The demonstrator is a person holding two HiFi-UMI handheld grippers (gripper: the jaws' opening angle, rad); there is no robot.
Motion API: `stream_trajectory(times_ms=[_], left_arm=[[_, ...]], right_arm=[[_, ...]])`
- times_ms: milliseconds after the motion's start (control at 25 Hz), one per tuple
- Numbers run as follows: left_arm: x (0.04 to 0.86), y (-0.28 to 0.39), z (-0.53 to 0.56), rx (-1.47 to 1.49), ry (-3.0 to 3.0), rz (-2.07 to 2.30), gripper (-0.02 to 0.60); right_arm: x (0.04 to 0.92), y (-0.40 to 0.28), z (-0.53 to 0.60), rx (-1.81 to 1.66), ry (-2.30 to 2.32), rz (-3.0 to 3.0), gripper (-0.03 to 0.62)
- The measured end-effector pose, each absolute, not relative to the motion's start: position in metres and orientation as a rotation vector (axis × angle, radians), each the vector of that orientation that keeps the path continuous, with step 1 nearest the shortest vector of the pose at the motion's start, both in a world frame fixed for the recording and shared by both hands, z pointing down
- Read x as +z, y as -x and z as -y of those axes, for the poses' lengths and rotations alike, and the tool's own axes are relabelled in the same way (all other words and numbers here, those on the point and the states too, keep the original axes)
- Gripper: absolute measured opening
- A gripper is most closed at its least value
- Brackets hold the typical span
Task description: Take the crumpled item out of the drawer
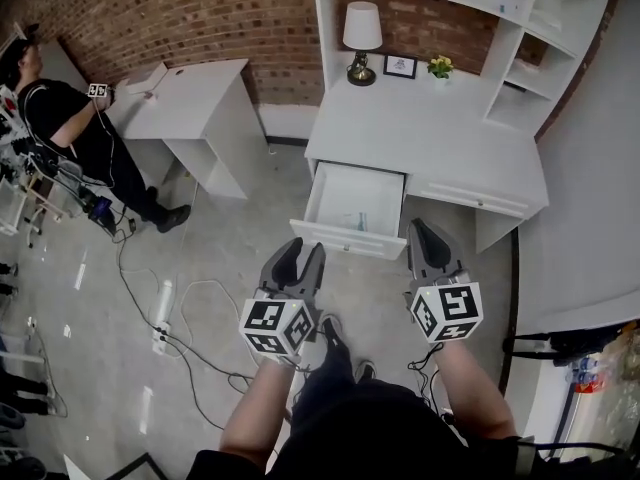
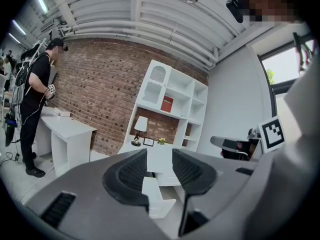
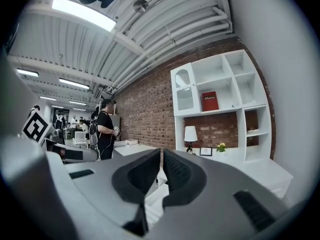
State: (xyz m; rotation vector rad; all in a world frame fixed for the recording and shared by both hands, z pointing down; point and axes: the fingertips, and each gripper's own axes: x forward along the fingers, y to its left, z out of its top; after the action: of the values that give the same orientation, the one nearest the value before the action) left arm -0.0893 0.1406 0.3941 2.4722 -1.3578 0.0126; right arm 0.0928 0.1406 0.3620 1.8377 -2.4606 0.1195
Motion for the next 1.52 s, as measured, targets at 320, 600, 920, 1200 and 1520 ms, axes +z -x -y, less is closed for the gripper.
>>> stream_trajectory(times_ms=[320, 600, 920, 1200, 1520], left_arm=[[0.393, 0.086, -0.036, -0.013, -2.509, 1.269, 0.153], [0.418, 0.088, 0.02, 0.01, -2.486, 1.198, 0.153], [0.439, 0.093, 0.054, 0.031, -2.441, 1.196, 0.153], [0.461, 0.092, 0.077, 0.083, -2.377, 1.266, 0.153], [0.51, 0.059, 0.105, 0.264, -2.291, 1.337, 0.153]], right_arm=[[0.373, -0.09, -0.054, 0.118, -1.9, 2.38, 0.007], [0.381, -0.087, -0.002, 0.124, -1.93, 2.309, 0.008], [0.414, -0.087, 0.036, 0.238, -1.867, 2.281, 0.025], [0.455, -0.094, 0.074, 0.382, -1.779, 2.309, 0.034], [0.508, -0.097, 0.124, 0.553, -1.587, 2.416, 0.042]])
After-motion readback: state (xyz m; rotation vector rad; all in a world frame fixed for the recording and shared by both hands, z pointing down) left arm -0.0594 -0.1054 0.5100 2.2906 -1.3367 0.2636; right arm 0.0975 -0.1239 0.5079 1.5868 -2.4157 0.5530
